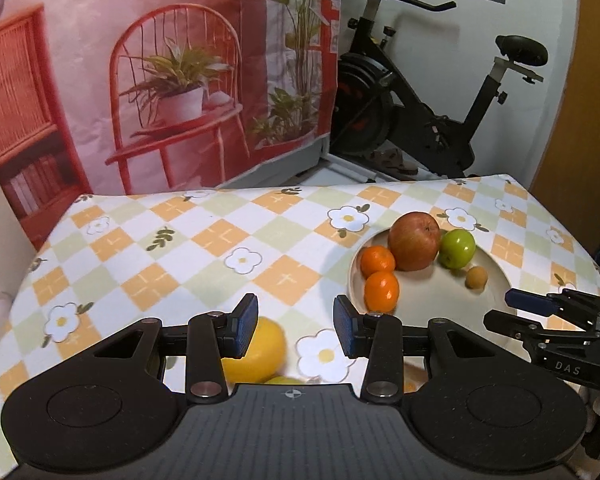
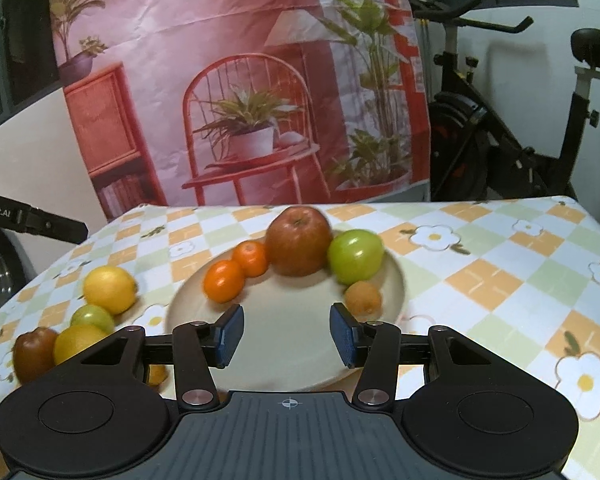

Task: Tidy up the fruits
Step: 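Move both tools back to the fruit pile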

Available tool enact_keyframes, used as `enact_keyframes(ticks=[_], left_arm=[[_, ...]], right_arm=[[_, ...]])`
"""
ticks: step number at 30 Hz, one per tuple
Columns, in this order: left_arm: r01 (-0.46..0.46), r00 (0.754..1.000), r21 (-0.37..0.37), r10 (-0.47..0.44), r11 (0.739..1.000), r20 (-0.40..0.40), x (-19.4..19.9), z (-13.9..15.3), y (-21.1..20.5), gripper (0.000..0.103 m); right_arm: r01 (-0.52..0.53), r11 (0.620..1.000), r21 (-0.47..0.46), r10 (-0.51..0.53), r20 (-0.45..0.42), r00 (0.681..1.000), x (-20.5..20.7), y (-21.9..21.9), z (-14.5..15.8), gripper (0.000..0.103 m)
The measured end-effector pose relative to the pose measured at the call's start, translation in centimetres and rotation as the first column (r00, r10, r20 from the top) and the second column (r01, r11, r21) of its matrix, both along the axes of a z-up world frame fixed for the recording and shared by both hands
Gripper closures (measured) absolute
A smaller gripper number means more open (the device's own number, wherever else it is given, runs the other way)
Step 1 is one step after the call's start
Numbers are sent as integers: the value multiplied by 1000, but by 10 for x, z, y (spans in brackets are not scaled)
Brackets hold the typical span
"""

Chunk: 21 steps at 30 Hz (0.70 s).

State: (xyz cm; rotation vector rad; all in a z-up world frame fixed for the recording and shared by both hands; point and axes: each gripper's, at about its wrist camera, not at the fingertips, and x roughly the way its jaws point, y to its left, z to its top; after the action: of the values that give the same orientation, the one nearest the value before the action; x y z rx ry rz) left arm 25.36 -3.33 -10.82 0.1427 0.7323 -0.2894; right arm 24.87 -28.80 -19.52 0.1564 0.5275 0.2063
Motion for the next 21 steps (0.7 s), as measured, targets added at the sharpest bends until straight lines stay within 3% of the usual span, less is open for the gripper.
enact_keyframes(ticks=[7, 14, 21], left_arm=[[15, 1000, -31, -16, 999, -12, -12, 1, 15, 59], [-28, 998, -88, 23, 996, -55, -16, -9, 36, 59], [-62, 995, -94, 54, 994, -89, -26, -20, 59, 59]], right_arm=[[-47, 999, 6, 47, -11, 999, -11, 25, 10, 58], [-132, 990, -41, 131, -28, 991, -14, 57, 18, 58], [-195, 978, -71, 191, -49, 980, -18, 83, 21, 58]])
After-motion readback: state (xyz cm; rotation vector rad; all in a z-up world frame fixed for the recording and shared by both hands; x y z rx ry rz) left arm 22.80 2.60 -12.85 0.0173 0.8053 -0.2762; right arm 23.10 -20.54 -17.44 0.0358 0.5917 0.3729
